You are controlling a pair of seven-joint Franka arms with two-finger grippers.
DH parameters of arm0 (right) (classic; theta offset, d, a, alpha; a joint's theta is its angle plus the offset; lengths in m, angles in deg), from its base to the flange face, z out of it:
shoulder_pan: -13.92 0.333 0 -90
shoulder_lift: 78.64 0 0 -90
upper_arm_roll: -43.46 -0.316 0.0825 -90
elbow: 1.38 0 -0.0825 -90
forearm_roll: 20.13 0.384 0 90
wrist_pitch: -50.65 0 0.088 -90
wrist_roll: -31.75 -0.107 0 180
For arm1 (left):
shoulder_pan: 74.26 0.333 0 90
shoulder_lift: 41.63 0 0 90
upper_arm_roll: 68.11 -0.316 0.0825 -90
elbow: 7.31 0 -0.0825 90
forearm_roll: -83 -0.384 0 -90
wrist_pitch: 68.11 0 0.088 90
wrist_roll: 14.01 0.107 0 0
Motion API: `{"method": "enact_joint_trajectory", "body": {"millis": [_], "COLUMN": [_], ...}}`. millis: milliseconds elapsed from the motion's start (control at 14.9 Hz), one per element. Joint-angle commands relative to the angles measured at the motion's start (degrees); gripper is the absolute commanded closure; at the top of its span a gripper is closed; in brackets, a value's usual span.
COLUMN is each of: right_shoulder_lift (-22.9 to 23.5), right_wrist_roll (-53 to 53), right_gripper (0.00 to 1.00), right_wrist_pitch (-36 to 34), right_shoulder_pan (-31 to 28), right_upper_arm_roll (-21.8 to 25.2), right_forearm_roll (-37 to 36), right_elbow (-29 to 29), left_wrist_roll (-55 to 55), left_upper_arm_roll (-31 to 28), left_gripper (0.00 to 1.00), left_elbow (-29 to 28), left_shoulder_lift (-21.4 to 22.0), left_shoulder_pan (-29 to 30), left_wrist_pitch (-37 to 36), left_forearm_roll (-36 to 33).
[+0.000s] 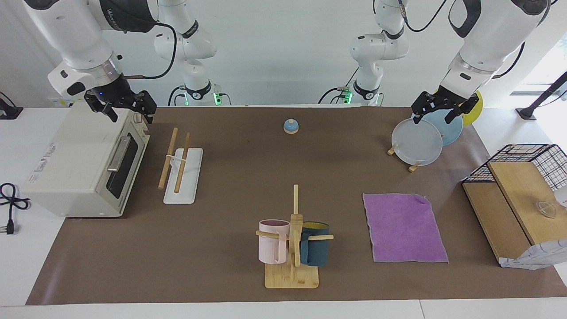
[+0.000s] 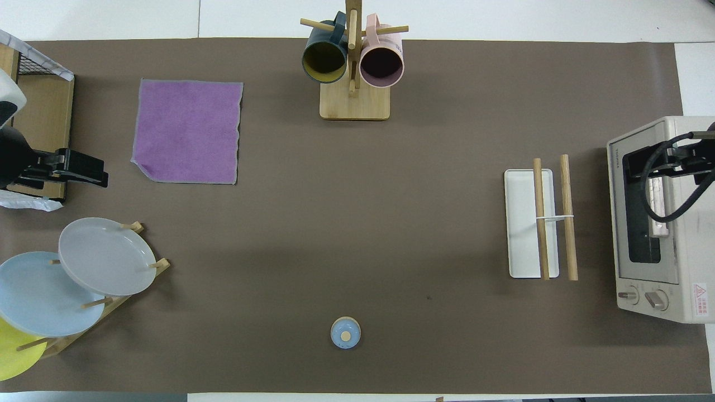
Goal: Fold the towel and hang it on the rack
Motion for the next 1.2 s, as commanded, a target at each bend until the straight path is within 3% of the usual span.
{"method": "enact_joint_trajectory", "body": {"millis": [0, 602, 803, 1137], "right_shoulder_lift": [-0.4, -0.4, -0.4, -0.4], "right_wrist_roll": [0.6, 0.6, 0.6, 0.6], "right_gripper": [0.00, 0.00, 0.00, 0.00], "right_wrist_pitch": [-0.4, -0.4, -0.4, -0.5], "right_shoulder_pan": [-0.4, -0.4, -0.4, -0.4], "right_upper_arm_roll": [-0.3, -0.3, -0.3, -0.3], "right_forearm_roll": [-1.0, -1.0, -1.0, -1.0], "right_elbow": [-0.4, -0.3, -0.4, -0.3], "left_wrist_roll": [0.4, -0.6, -0.8, -7.5], "left_upper_arm_roll": [-0.1, -0.4, -0.4, -0.4], "left_gripper": [0.00, 0.00, 0.00, 0.00], "left_elbow": [-1.2, -2.1, -2.5, -2.6], "left_shoulder_lift": [1.5, 1.1, -2.9, -13.5], "left_shoulder_pan": [0.1, 0.9, 3.4, 4.1], "left_wrist_pitch": [0.1, 2.8, 6.8, 16.5], "left_forearm_roll": [0.1, 0.8, 2.2, 2.2]}}
